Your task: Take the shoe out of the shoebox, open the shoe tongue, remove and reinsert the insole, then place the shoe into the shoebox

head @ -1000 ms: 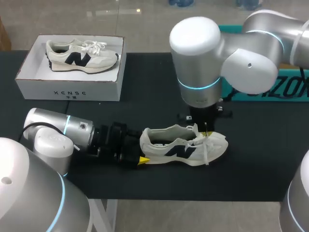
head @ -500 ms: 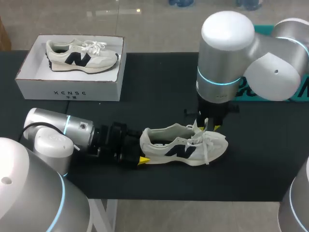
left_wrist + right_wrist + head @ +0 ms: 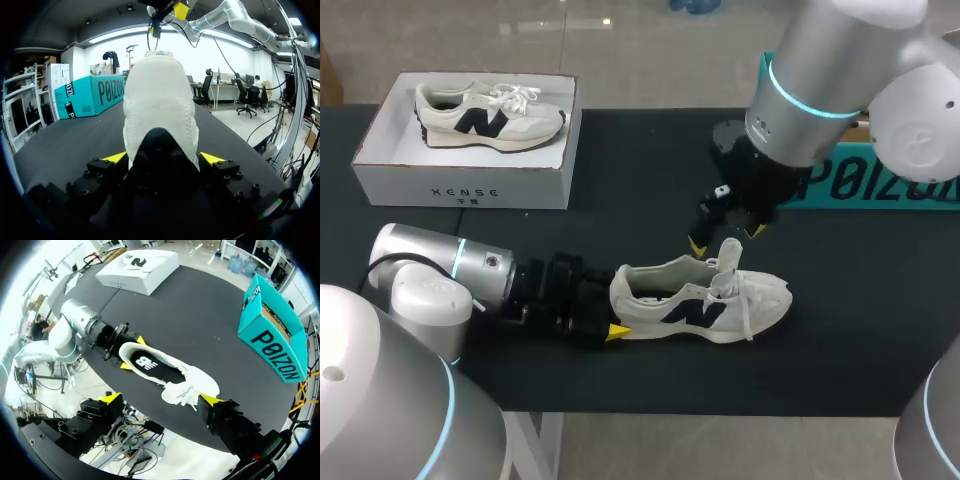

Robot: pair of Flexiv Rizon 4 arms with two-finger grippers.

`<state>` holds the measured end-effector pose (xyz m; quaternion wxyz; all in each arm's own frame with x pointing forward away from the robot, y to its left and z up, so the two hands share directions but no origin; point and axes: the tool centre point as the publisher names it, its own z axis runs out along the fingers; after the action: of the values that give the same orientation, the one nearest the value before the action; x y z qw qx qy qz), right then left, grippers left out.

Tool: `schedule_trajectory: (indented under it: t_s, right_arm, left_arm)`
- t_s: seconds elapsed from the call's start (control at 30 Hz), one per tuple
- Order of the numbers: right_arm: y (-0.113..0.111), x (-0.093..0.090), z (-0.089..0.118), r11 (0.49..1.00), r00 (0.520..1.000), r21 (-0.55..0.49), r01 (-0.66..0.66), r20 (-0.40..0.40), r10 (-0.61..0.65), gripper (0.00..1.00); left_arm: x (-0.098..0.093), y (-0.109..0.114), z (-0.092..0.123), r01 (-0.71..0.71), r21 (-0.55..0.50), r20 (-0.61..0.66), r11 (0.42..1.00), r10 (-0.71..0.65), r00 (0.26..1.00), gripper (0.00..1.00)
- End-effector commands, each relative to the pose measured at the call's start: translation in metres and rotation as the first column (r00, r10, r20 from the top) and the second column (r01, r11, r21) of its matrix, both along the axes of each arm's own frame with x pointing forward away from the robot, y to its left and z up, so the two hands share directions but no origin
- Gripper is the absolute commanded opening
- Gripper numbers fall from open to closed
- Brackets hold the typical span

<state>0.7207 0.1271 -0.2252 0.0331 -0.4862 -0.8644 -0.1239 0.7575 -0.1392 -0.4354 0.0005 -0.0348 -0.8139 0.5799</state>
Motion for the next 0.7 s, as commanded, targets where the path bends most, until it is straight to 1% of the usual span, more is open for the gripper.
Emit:
schedule_trajectory:
  t_s: [0.03,0.63,0.67,0.7]
  right_arm:
    - [0.0232,-0.0019,-0.0018,0.368,0.352,0.157,-0.916,-0.124,0.928,1.0]
    - [0.0232,-0.0019,-0.0018,0.368,0.352,0.157,-0.916,-0.124,0.928,1.0]
    - [0.0241,-0.0028,-0.0001,0.356,0.34,0.129,-0.925,-0.13,0.931,1.0]
    - [0.025,-0.0032,0.001,0.36,0.341,0.125,-0.925,-0.147,0.928,0.51]
  left_arm:
    - [0.0002,-0.0019,-0.0051,-0.002,0.0,0.001,1.0,0.002,1.0,0.0]
    - [0.0002,-0.0019,-0.0051,-0.002,0.0,0.001,1.0,0.002,1.0,0.0]
    - [0.0002,-0.0019,-0.0051,-0.002,0.0,0.001,1.0,0.002,1.0,0.0]
    - [0.0002,-0.0019,-0.0051,-0.002,0.0,0.001,1.0,0.002,1.0,0.0]
